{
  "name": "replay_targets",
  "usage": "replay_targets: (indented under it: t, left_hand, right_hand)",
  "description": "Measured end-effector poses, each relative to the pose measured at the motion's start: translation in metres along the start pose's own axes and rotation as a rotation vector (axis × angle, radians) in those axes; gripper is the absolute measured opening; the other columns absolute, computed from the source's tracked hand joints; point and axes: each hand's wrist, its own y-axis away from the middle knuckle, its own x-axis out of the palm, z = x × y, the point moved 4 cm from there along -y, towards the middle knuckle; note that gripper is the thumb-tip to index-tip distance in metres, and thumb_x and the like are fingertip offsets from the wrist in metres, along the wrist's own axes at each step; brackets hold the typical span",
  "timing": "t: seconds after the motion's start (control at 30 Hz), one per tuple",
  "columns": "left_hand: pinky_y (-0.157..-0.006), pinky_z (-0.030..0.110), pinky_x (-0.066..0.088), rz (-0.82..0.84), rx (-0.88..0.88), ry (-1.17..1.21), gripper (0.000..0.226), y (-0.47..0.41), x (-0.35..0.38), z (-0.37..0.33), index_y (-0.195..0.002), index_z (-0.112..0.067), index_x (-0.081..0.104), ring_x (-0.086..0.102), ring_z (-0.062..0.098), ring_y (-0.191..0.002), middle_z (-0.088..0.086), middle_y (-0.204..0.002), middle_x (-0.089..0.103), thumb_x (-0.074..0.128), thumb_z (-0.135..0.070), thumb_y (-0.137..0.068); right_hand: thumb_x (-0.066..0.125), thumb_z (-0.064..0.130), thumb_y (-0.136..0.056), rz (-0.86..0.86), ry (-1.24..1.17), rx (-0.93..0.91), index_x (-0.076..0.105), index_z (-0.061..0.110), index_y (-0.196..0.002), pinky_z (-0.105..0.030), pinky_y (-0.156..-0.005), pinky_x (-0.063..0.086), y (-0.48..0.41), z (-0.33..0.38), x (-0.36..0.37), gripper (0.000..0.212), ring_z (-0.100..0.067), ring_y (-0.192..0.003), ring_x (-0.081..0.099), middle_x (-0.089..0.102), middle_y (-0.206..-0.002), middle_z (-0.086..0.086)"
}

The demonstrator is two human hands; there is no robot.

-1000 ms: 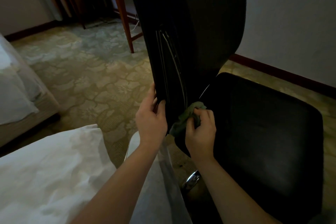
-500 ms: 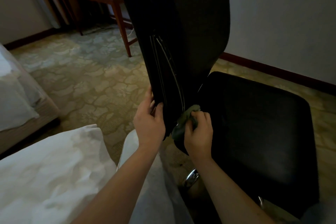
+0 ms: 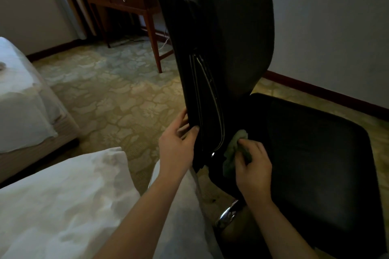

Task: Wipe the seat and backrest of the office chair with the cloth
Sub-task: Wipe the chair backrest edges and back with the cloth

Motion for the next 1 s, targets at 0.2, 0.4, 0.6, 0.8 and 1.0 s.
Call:
replay_targets:
  t: [0.2, 0.4, 0.6, 0.8, 1.0]
  left_hand:
    - [-0.091, 0.02, 0.055, -0.052, 0.104, 0.03, 0.034, -0.01, -0.007, -0.036, -0.131, -0.028, 0.063, 0.066, -0.001, -0.109, -0.014, -0.115, 0.072, 0.063, -0.019, -0.099]
    - [-0.099, 0.034, 0.054, -0.056, 0.221, 0.066, 0.037, -0.03, -0.008, -0.078, -0.14, -0.031, 0.055, 0.063, 0.003, -0.118, -0.012, -0.125, 0.068, 0.055, -0.025, -0.103]
    - [-0.082, 0.02, 0.058, -0.055, 0.246, 0.039, 0.032, -0.035, -0.011, -0.083, -0.133, -0.037, 0.058, 0.07, 0.001, -0.101, -0.013, -0.108, 0.075, 0.054, -0.027, -0.103]
    - [-0.076, 0.015, 0.055, -0.133, 0.254, -0.005, 0.033, -0.032, -0.008, -0.083, -0.129, -0.046, 0.055, 0.07, -0.002, -0.093, -0.022, -0.098, 0.074, 0.054, -0.026, -0.103]
    - [-0.076, 0.014, 0.054, -0.145, 0.263, -0.02, 0.034, -0.032, -0.006, -0.084, -0.128, -0.047, 0.051, 0.069, -0.005, -0.091, -0.03, -0.094, 0.072, 0.054, -0.024, -0.103]
  right_hand:
    - [0.06, 0.003, -0.093, -0.001, 0.012, -0.459, 0.067, 0.005, -0.118, -0.021, -0.096, 0.049, -0.039, 0.084, -0.039, 0.026, -0.014, -0.112, 0.06, 0.061, -0.12, -0.006]
    - [0.052, 0.012, -0.097, 0.03, 0.181, -0.763, 0.066, 0.002, -0.124, -0.028, -0.099, 0.048, -0.066, 0.145, -0.039, 0.032, -0.025, -0.113, 0.06, 0.062, -0.124, -0.014]
    - [0.059, 0.006, -0.092, 0.047, 0.372, -0.851, 0.066, 0.002, -0.124, -0.035, -0.093, 0.052, -0.093, 0.171, -0.028, 0.033, -0.03, -0.108, 0.059, 0.063, -0.122, -0.016]
    - [0.062, 0.002, -0.091, 0.034, 0.35, -0.783, 0.067, 0.007, -0.124, -0.044, -0.089, 0.054, -0.098, 0.166, -0.007, 0.033, -0.036, -0.107, 0.056, 0.058, -0.124, -0.02]
    - [0.058, 0.016, -0.093, 0.071, 0.318, -0.72, 0.062, 0.014, -0.132, -0.046, -0.087, 0.057, -0.096, 0.158, -0.005, 0.039, -0.039, -0.116, 0.054, 0.053, -0.132, -0.023]
